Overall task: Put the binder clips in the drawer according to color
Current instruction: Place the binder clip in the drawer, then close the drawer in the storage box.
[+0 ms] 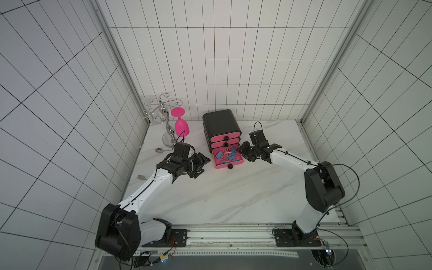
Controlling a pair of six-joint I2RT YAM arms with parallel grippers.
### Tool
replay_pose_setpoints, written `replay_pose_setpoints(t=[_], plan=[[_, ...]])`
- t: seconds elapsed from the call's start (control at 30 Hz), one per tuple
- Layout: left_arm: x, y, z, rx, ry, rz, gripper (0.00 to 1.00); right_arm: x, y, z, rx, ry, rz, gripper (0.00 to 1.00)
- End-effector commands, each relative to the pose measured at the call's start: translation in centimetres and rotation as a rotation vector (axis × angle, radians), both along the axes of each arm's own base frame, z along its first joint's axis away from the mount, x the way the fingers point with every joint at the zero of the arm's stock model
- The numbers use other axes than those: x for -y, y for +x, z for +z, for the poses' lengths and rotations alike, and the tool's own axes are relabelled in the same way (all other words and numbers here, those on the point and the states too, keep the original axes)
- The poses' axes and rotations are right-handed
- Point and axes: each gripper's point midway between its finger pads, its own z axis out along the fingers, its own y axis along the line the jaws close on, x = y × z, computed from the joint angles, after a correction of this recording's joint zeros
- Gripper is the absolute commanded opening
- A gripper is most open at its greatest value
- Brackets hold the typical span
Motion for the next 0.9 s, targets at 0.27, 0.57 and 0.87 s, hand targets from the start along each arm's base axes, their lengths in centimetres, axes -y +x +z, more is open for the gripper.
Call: replay_pose_setpoints(t=[0.27,0.57,0.87], plan=[[-0.2,-1.2,-1.4,-0.002,-0.007,0.021,0.56,-1.5,-5.9,-4.5,-0.049,0.050,0.182,0.41],[-2.0,-4.0,-2.5,-0.033,0.008,0.055,0.56,-5.1,-6.0,-5.9,-0.043,0.089,0.228,0.42],[-3.6,-4.5,-2.1,-0.038,0.007,0.071,0.56,-5.7,-4.8,-7.0,-0.048,0.085,0.198,0.42]])
